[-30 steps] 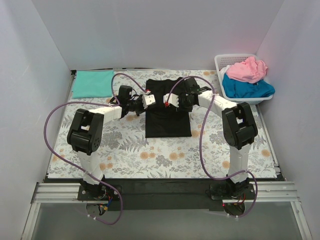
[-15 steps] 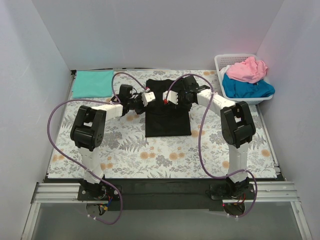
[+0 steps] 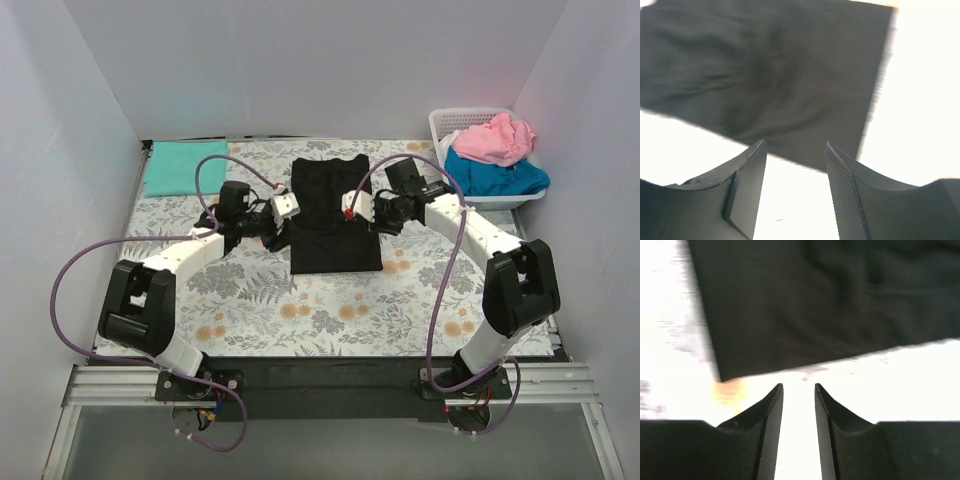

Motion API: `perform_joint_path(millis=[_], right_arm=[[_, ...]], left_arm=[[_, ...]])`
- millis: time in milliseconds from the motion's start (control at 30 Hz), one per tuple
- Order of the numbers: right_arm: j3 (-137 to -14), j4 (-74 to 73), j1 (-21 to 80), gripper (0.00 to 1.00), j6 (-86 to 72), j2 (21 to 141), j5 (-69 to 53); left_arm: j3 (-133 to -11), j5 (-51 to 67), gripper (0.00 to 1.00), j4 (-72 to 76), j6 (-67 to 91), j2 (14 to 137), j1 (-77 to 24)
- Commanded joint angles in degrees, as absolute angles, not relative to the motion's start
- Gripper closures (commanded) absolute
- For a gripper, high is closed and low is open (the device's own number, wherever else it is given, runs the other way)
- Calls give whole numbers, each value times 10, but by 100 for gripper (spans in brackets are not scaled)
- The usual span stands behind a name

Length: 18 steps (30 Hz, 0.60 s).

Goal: Fold and stack the t-shirts
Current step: Fold the tshirt

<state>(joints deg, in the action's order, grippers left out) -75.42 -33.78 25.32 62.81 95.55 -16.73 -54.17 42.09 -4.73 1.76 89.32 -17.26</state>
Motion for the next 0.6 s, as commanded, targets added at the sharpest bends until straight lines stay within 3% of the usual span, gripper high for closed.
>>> perform_joint_path(millis=[0, 567], right_arm=[[-698, -394, 279, 63, 615, 956, -206], [-593, -317, 301, 64, 599, 1000, -181]], left_arm=[[-485, 434, 51, -84, 8, 875, -206], [-462, 375, 55, -70, -23, 962, -256]])
